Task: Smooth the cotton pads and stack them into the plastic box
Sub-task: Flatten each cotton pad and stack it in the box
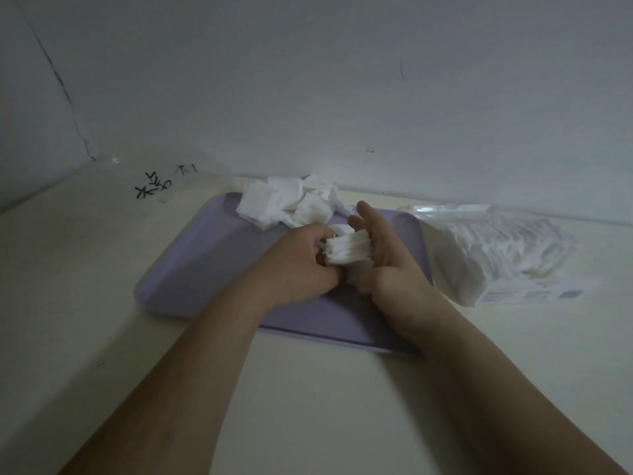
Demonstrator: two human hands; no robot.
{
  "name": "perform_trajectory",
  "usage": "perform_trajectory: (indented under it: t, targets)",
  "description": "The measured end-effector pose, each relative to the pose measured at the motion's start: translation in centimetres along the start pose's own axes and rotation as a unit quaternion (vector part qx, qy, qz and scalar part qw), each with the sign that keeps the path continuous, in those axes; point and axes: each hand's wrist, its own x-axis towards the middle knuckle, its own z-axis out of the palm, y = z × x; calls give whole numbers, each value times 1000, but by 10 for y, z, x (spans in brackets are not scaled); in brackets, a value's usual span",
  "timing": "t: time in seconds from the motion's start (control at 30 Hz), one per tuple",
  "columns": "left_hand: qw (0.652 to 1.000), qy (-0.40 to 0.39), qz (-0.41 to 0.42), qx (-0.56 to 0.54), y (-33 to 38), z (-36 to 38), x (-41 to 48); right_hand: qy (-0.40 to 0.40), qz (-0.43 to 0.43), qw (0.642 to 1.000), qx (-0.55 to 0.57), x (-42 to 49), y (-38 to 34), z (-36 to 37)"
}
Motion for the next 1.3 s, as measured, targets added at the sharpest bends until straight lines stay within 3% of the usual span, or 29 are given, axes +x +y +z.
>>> perform_trajectory:
  t: [0.2, 0.3, 0.43, 0.57, 0.8, 0.97, 1.13, 1.23, 1.3]
  targets:
    - [999, 18, 11, -47, 0, 1, -3, 35, -41, 984, -168, -3, -7, -16]
    - [994, 81, 19, -74, -5, 6, 4, 126, -52, 973, -188, -2, -13, -21]
    - [983, 158, 20, 95, -3, 1, 21, 286, -71, 938, -182, -1, -18, -25]
    - [970, 106, 15, 220, 7, 5, 47, 294, -52, 931, -208, 3, -11, -25]
    - [969, 47, 2, 243, 6, 10, 74, 275, -49, 940, -198, 6, -9, -28]
    - [983, 18, -40, 176, 3, 3, 59, 254, -46, 952, -165, 1, -14, -29]
    - [996, 84, -38, 15, -1, -12, 21, 239, -46, 955, -168, -1, -14, -27]
    - [992, 26, -13, -125, -1, -16, 2, 220, -44, 959, -174, 0, -12, -26]
    - [989, -18, 2, -149, -2, -13, -2, 193, -45, 966, -169, 2, -9, -25]
